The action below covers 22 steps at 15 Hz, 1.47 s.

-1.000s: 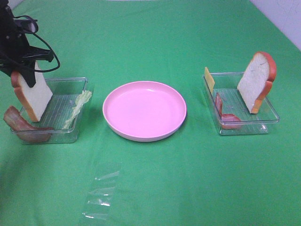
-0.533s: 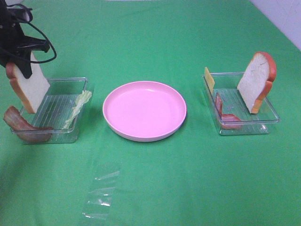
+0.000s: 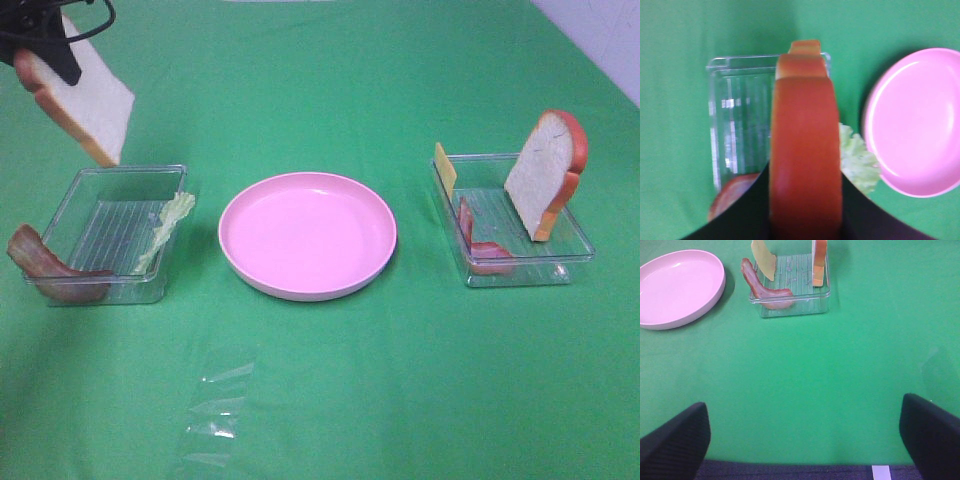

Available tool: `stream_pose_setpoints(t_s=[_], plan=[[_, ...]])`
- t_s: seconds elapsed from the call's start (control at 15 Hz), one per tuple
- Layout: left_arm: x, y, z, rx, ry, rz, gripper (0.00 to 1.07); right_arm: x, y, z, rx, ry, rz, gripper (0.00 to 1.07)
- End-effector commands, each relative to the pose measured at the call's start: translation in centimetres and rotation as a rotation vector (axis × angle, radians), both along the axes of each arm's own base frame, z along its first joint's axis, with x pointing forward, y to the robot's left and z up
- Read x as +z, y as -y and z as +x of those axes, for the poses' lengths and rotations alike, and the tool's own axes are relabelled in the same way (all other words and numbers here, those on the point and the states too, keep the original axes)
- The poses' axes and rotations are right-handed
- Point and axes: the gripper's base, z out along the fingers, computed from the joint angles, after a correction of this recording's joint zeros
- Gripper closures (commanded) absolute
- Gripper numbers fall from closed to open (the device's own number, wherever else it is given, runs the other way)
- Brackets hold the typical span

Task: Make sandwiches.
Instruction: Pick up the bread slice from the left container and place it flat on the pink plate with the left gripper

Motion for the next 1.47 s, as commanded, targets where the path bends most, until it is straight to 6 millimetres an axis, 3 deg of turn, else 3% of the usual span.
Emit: stream_pose_setpoints(t_s=[0.07, 0.2, 0.33, 0.4, 0.53, 0.6, 0.8, 1.2, 1.47], plan=[[0.8, 3.4, -0.4, -0.079, 0.006, -0.184, 1.07, 0.0, 0.1, -0.3, -0.006, 0.033, -0.011, 0.09], [0.4, 8.0, -0.3, -0.144, 0.030, -0.329, 1.07, 0.0, 0.1, -0.3, -0.006, 0.033, -0.011, 0.09], [-1.3, 11.9, -0.4, -0.191, 0.008, -0.373, 1.07, 0.0, 0.1, -0.3, -0.006, 0.033, -0.011, 0.09], [-1.8, 12.9, -0.5, -0.205, 0.004, -0.374, 1.07, 0.0, 0.1, -0.3, -0.006, 0.033, -0.011, 0.09], [-4.2, 16.2, -0.4, -0.196, -0.011, -0.390, 1.07, 0.0, 0.1, -0.3, -0.006, 0.033, -0.011, 0.09], [-6.4, 18.6, -0.3, -0.179, -0.022, -0.393, 1.07, 0.0, 0.1, -0.3, -0.006, 0.033, -0.011, 0.09], [-8.9, 19.6, 0.1, -0.133, -0.051, -0.389, 1.07, 0.0, 0.1, -0.3, -0.006, 0.033, -0.011, 0.09], [-13.1, 19.9, 0.7, -0.093, -0.134, -0.363, 1.07, 0.0, 0.1, -0.3, -0.006, 0.033, -0.011, 0.09], [-13.6, 19.9, 0.8, -0.090, -0.139, -0.357, 1.07, 0.0, 0.1, -0.3, -0.006, 0.033, -0.011, 0.09]])
